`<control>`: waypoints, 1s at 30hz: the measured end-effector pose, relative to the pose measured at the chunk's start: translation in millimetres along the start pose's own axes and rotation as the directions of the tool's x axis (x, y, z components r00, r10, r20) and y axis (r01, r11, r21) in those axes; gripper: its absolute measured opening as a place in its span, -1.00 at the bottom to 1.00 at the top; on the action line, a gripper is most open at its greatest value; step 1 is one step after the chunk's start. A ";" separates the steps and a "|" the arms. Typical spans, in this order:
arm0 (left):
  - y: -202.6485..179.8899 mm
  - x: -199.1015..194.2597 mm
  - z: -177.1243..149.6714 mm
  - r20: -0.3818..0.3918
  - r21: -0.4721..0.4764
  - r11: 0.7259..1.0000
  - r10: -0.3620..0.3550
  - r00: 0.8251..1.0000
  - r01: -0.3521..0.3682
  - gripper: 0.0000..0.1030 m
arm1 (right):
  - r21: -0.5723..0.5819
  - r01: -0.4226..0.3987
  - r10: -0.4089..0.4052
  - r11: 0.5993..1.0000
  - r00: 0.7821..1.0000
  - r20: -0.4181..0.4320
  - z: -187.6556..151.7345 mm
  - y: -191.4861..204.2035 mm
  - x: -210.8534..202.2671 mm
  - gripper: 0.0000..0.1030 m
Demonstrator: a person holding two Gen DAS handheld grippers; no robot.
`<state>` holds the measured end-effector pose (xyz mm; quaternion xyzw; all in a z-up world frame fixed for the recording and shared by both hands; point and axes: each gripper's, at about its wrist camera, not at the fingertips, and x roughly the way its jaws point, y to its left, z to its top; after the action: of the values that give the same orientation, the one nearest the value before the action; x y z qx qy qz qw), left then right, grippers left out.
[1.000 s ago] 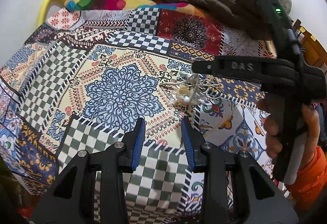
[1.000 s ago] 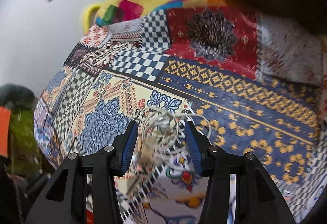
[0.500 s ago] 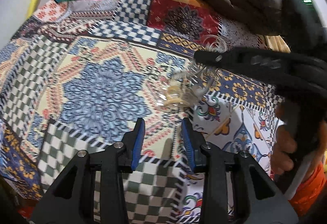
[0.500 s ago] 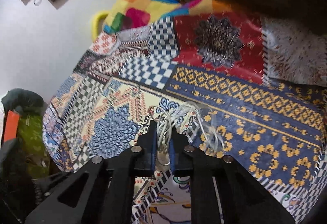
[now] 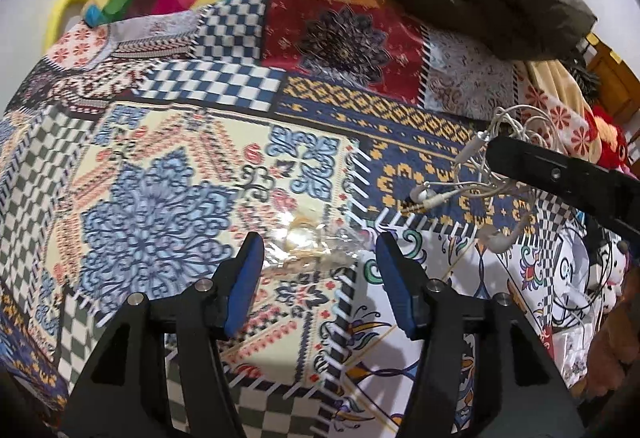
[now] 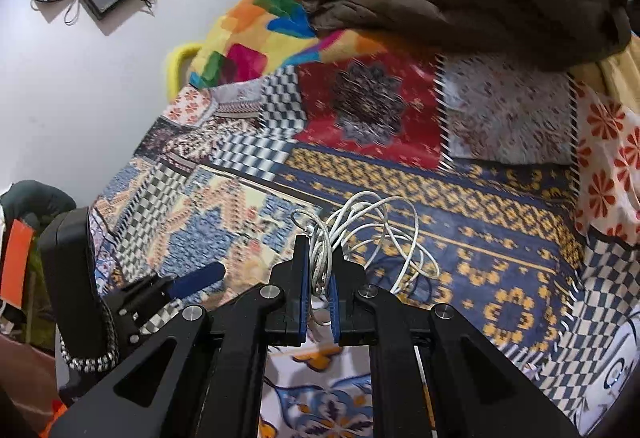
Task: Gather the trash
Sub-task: 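Grasp the white earphones with the right gripper while the left gripper grasps the clear plastic bag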
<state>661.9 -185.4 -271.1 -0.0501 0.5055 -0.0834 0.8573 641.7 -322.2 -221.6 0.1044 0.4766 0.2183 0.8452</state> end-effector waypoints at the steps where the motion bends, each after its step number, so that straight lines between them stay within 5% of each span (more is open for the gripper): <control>1: -0.9 2.8 0.2 -0.002 0.009 1.000 0.011 1.000 -0.011 0.11 | 0.001 0.001 -0.001 1.000 1.000 -0.001 -1.1 -4.3 -2.7 -0.85; 9: -2.3 12.7 -4.2 0.014 0.022 0.997 0.071 0.997 -0.072 0.09 | 0.007 0.007 -0.007 1.000 1.000 0.003 -7.2 -14.4 -7.8 -0.85; 19: 2.8 2.8 -11.4 -0.025 -0.009 1.000 0.009 1.000 -0.009 -0.33 | -0.024 0.021 -0.021 0.999 1.000 -0.002 -20.4 -4.3 -24.0 -0.85; 30: -24.8 -101.0 -32.2 0.117 0.052 0.998 0.014 0.993 -0.020 -0.33 | -0.073 0.050 -0.047 0.996 0.998 0.038 -23.4 22.5 -69.9 -0.85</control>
<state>583.5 -190.1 -195.7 -0.0279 0.4528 -0.0863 0.8870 584.2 -335.8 -172.1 0.0655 0.4554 0.2132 0.8619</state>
